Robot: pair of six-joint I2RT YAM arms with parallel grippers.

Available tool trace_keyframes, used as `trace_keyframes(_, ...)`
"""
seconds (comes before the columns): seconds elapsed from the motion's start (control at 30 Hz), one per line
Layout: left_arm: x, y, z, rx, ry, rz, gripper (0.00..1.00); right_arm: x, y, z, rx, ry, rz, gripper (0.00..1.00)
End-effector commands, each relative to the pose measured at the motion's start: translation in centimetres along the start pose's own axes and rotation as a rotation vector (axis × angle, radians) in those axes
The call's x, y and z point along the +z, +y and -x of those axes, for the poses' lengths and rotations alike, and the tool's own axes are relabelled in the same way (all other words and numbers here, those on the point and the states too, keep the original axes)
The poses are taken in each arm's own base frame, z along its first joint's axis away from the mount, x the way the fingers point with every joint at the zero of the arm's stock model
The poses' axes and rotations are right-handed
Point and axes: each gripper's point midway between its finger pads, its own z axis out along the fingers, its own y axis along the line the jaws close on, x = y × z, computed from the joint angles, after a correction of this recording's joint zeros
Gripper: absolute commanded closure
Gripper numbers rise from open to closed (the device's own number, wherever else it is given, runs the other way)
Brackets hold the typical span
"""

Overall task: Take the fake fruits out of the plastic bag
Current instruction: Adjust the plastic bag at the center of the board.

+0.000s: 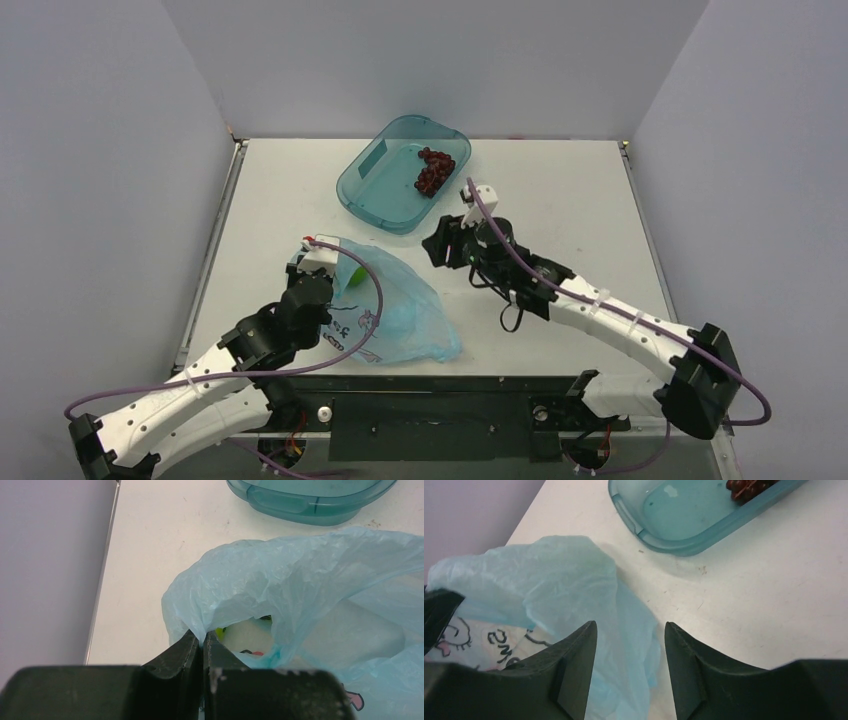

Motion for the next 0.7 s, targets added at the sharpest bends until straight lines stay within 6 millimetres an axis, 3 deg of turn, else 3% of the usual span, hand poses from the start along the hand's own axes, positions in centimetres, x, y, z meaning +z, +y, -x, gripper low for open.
trace_keyframes(0.0,-0.4,-0.1,1.9,-0.055,-0.035,-0.021,1.0,-3.6,3.2,-1.5,0.065,-0.066,0.104,0.52)
trace_keyframes(0.03,-0.4,-0.1,1.9,-0.053,-0.034,-0.022,1.0,-4.2,4.8,-1.9,0.078,-0.087,0.143,0.51)
trace_keyframes(0.1,-0.4,-0.2,1.9,-0.049,-0.032,-0.023,1.0,-5.1,6.3,-4.1,0.104,-0.091,0.177,0.51)
trace_keyframes(0.2,-0.3,-0.3,1.8,-0.044,-0.028,-0.023,1.0,-5.2,8.8,-5.9,0.135,-0.085,0.206,0.51)
trace_keyframes(0.3,-0.3,-0.3,1.9,-0.046,-0.028,-0.022,1.0,-4.8,11.6,-6.3,0.145,-0.089,0.233,0.39)
trace_keyframes(0.5,-0.6,0.0,2.1,-0.062,-0.04,-0.022,1.0,-1.7,12.5,-7.9,0.215,-0.069,0.177,0.38)
trace_keyframes(0.67,-0.8,0.1,2.3,-0.073,-0.051,-0.028,1.0,1.3,13.2,-9.9,0.253,-0.042,0.152,0.28)
